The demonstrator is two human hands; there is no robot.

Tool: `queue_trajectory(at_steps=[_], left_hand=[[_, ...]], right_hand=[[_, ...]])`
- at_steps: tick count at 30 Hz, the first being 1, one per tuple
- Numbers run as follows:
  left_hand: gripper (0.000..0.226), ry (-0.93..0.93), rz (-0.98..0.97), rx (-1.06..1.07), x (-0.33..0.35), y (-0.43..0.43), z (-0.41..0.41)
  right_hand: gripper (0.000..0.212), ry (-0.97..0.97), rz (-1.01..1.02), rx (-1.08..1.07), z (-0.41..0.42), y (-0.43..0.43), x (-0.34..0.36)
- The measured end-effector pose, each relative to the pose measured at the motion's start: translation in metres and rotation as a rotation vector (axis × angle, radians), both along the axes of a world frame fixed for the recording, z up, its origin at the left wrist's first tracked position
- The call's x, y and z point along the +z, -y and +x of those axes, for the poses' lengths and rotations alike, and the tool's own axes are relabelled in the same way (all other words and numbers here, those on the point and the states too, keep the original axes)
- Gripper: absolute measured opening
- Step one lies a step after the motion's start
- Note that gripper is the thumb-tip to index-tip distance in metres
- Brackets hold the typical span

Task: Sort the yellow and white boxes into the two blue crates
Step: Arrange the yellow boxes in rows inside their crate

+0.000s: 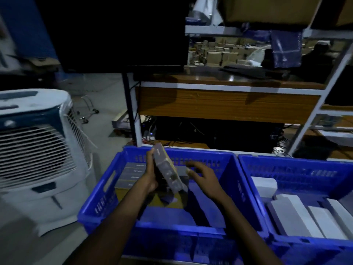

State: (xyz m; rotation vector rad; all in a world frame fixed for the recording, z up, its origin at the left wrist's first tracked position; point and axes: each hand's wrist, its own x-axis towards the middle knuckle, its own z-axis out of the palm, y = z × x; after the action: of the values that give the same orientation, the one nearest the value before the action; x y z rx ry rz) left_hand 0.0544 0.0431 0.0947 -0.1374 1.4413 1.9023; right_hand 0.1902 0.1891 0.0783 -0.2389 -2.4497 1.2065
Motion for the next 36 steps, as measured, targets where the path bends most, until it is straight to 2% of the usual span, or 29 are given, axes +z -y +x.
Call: queue_trajectory(at_steps=[2,3,6,9,11,12,14,17,19,21,22,24,27,29,32,36], left_hand=[[0.065,-0.003,-0.004,0.033,0.0,0.008,-0.008],[0.073,-0.048,-0.086,0.059,-0.007,0.015,-0.017],[0.099,-0.035,-0.158,0.08,-0.016,0.034,-0.022],[0.112,-0.037,-0.214,0.017,-0.031,0.041,-0.034],[0.125,-0.141,-0.394,0.014,-0.03,0.045,-0.038],[0.119,-0.26,-0.474,0.008,-0.028,0.047,-0.04],[0.08,-0.474,-0.606,0.001,-0.023,0.05,-0.039],[0.054,-0.683,-0.623,-0.105,-0.014,0.052,-0.04],[0.057,-0.824,-0.72,-0.399,-0.014,0.051,-0.041],[0.073,-0.958,-0.903,-0.744,-0.015,0.05,-0.041],[0.077,-1.027,-0.988,-0.842,-0.018,0.049,-0.042],[0.078,-1.159,-1.123,-0.886,-0.022,0.047,-0.04],[0.066,-1.296,-1.249,-0.919,-0.026,0.046,-0.038],[0.066,-1.394,-1.303,-0.93,-0.03,0.046,-0.037],[0.07,-1.475,-1.344,-0.928,-0.041,0.048,-0.038],[0.066,-1.517,-1.426,-0.939,-0.052,0.052,-0.038]], right_hand=[[0.041,-0.026,-0.132,0.056,-0.013,0.011,0.003],[0.041,-0.011,-0.145,0.066,-0.02,0.016,0.004],[0.037,0.026,-0.115,0.096,-0.04,0.028,0.005],[0.035,0.025,-0.079,0.093,-0.055,0.032,0.002],[0.033,0.058,-0.082,0.067,-0.062,0.031,-0.004],[0.032,0.088,-0.097,0.039,-0.065,0.03,-0.009],[0.023,0.148,-0.186,0.002,-0.067,0.027,-0.019],[0.019,0.234,-0.255,0.004,-0.069,0.021,-0.027],[0.016,0.296,-0.25,0.032,-0.068,0.018,-0.029],[0.026,0.347,-0.227,0.06,-0.068,0.015,-0.031],[0.029,0.37,-0.21,0.078,-0.068,0.015,-0.032],[0.026,0.391,-0.175,0.116,-0.067,0.017,-0.032],[0.038,0.428,-0.049,0.141,-0.065,0.018,-0.033],[0.041,0.445,0.056,0.169,-0.065,0.018,-0.034],[0.033,0.447,0.103,0.151,-0.067,0.015,-0.038],[0.034,0.499,0.119,0.089,-0.067,0.014,-0.041]])
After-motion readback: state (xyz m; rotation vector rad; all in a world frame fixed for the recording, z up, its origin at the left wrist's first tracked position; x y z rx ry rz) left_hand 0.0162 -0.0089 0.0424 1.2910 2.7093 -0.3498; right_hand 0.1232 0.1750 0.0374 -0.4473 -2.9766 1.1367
